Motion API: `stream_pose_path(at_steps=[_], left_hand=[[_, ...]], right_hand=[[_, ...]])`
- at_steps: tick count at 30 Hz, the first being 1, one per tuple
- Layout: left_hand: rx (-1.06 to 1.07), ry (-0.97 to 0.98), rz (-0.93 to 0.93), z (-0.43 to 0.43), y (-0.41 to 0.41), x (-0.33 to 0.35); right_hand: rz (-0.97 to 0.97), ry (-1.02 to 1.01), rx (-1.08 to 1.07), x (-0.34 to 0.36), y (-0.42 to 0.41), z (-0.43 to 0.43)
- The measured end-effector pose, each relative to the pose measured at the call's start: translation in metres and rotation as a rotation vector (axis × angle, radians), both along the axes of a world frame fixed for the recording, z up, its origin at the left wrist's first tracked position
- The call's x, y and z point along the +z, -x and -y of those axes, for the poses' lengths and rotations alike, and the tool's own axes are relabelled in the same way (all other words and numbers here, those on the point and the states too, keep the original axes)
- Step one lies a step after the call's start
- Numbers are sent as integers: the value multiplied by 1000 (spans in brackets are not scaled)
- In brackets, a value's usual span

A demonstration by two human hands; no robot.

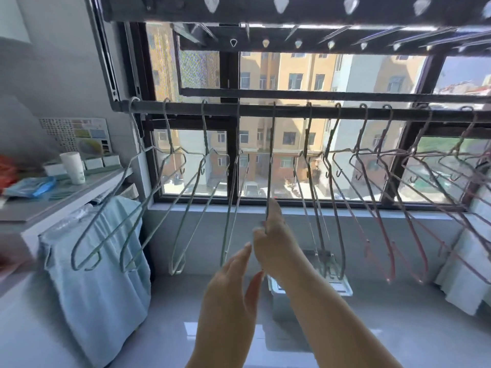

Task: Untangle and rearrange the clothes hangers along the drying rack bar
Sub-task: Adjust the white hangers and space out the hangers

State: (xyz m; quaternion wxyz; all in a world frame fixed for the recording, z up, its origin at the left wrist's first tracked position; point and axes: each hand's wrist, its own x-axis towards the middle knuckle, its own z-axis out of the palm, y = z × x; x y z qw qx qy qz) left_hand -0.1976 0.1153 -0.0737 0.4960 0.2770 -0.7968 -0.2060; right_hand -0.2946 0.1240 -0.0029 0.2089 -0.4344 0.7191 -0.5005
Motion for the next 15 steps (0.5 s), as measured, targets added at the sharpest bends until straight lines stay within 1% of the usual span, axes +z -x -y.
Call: stream_pose_path(at_steps=[3,4,7,10,15], left_hand=[[-19,-6,24,5,4,-11],[-32,-12,24,5,5,-13],[-23,-22,3,4,10,-13],[11,-14,23,3,15,-8],[27,-27,39,1,25,-7]], right_hand=[[195,41,-13,-2,-4,2],[233,58,-19,-2,-3,2],[266,110,-48,-3,0,4],[302,165,-73,-5,3,5],[331,170,-53,-4,13,3]])
